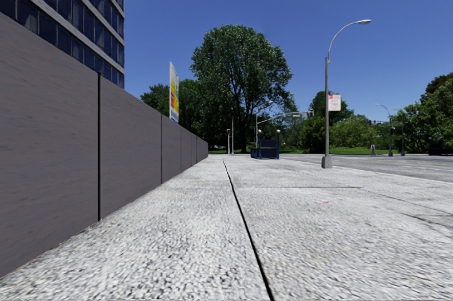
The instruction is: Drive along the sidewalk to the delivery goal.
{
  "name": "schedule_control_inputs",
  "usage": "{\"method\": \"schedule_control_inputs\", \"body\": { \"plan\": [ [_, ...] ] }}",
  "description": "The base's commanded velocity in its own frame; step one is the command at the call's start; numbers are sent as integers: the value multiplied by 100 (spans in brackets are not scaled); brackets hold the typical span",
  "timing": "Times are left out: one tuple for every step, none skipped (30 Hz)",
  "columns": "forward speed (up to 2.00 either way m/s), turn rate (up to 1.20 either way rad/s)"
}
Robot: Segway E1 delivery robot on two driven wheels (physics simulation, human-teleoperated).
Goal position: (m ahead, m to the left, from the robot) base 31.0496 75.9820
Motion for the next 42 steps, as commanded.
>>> {"method": "schedule_control_inputs", "body": {
  "plan": [
    [200,0],
    [200,0],
    [200,0],
    [200,0],
    [200,0],
    [200,0],
    [200,0],
    [200,0],
    [200,0],
    [200,0],
    [200,0],
    [200,0],
    [200,0],
    [200,0],
    [200,0],
    [200,0],
    [200,0],
    [200,0],
    [200,0],
    [200,0],
    [200,0],
    [200,0],
    [200,0],
    [200,0],
    [200,0],
    [200,0],
    [200,0],
    [200,0],
    [200,0],
    [200,0],
    [200,0],
    [200,0],
    [200,0],
    [200,0],
    [200,0],
    [200,0],
    [200,0],
    [200,0],
    [200,0],
    [200,0],
    [200,0],
    [200,0]
  ]
}}
